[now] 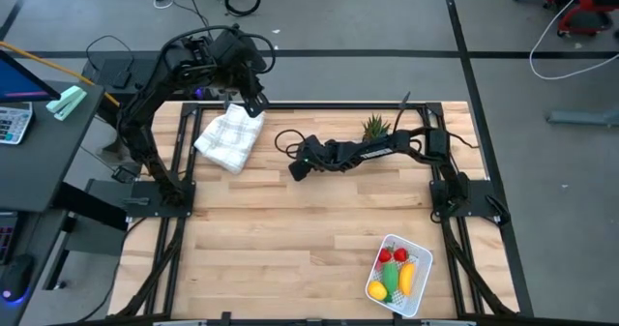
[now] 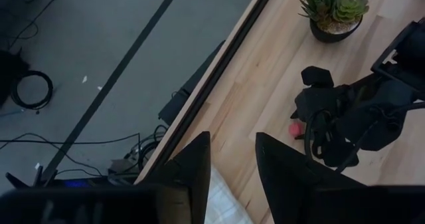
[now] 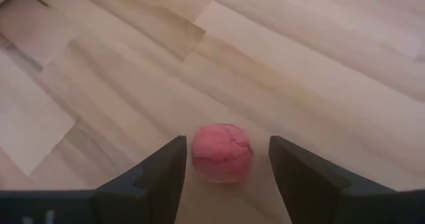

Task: Pick and placing Produce into tupperware
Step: Put the peach into the white bin, then return to Home Position

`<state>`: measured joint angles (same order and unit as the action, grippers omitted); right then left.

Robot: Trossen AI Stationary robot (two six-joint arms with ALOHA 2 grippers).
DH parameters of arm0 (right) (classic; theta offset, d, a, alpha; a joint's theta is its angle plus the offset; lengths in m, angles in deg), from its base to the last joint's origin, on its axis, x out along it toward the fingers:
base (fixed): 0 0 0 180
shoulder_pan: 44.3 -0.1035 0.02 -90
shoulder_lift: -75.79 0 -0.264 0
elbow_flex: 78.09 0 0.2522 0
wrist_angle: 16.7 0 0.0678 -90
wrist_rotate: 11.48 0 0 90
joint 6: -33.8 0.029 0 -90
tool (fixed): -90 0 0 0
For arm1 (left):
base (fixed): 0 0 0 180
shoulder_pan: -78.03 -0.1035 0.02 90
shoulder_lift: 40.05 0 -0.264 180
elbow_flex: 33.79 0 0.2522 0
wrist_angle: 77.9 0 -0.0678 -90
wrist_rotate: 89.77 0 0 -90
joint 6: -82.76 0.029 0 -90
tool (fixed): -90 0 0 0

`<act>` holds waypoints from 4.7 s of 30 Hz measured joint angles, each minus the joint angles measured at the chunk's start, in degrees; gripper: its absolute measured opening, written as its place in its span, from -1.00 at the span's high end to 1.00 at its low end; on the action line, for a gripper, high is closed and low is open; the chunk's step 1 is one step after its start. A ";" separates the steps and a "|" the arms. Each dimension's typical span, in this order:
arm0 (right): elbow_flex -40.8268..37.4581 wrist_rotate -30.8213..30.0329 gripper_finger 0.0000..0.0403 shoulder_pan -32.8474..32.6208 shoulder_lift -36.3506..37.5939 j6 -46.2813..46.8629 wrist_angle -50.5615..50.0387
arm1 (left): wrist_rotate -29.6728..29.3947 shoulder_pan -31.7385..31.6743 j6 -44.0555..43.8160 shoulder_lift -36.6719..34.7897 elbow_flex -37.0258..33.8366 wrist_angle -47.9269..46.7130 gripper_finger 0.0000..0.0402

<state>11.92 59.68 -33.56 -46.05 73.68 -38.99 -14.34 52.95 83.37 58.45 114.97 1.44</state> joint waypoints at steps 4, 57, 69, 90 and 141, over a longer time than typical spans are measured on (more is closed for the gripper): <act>0.00 0.05 -0.11 -0.04 -0.01 0.00 -0.04 | 0.00 0.00 0.02 0.00 0.00 0.35 0.37; -0.02 22.60 0.83 -51.26 31.78 86.32 -52.16 | 0.00 0.02 -1.14 0.02 0.00 0.55 0.44; -0.02 28.30 0.53 -54.22 23.92 90.19 -51.73 | 0.00 0.02 -0.09 0.02 0.00 1.66 0.45; -0.02 19.15 0.16 -53.24 25.55 77.37 -67.76 | -0.42 0.24 -4.59 -19.15 -0.04 -2.99 0.53; -20.37 -11.81 0.17 -19.84 74.57 -14.76 -14.98 | 8.59 5.62 -24.43 -81.17 -39.20 14.49 0.61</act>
<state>-8.45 47.87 -53.40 28.52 58.91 -53.97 -5.75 58.57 58.94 -22.72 75.76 15.93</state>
